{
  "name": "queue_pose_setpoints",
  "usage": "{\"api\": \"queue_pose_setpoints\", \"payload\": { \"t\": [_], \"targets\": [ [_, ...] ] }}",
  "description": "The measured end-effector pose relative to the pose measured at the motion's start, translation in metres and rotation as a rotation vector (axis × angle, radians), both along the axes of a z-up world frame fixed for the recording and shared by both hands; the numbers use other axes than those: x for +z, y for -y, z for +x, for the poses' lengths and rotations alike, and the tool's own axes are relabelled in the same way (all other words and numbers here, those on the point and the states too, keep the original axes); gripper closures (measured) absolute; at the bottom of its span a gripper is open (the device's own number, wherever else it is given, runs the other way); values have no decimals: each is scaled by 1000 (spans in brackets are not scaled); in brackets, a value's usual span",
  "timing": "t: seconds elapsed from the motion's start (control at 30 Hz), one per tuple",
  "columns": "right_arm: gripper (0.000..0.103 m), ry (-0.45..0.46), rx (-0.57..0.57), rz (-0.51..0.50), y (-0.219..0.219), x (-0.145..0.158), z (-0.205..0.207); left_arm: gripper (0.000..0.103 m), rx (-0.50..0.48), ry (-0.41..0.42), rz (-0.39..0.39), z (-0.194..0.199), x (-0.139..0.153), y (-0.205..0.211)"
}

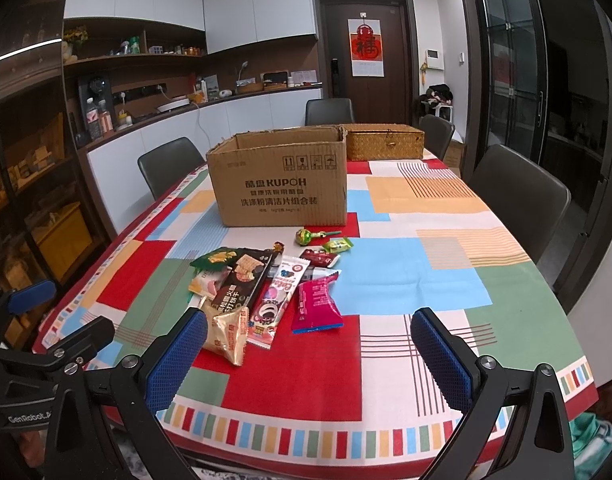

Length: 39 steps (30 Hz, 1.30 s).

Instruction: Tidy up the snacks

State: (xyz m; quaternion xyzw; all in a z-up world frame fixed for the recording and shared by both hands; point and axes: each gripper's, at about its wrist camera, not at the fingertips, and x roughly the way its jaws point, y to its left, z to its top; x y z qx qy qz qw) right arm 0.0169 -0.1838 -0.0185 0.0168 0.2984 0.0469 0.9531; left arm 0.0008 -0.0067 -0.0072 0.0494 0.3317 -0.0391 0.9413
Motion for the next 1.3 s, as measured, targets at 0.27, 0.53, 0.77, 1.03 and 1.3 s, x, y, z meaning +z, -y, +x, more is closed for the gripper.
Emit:
{"api": "queue_pose_setpoints", "payload": {
  "t": [0.27, 0.53, 0.77, 1.03, 1.3],
  "targets": [
    [0, -42, 3, -4, -2, -6, 11, 0, -18, -64, -7, 21, -11, 1],
    [1, -133, -9, -5, 2, -19, 37, 0, -58, -171, -35, 52, -30, 6],
    [1, -246, 5, -17, 1, -41, 66, 0, -66, -276, -79, 80, -51, 5],
    [4, -348, 28, -40, -4, -61, 98, 8, -109, -404, -126, 117, -74, 12],
    [10, -432, 42, -52, -3, -78, 126, 19, -144, -493, -147, 140, -92, 18]
  ]
}}
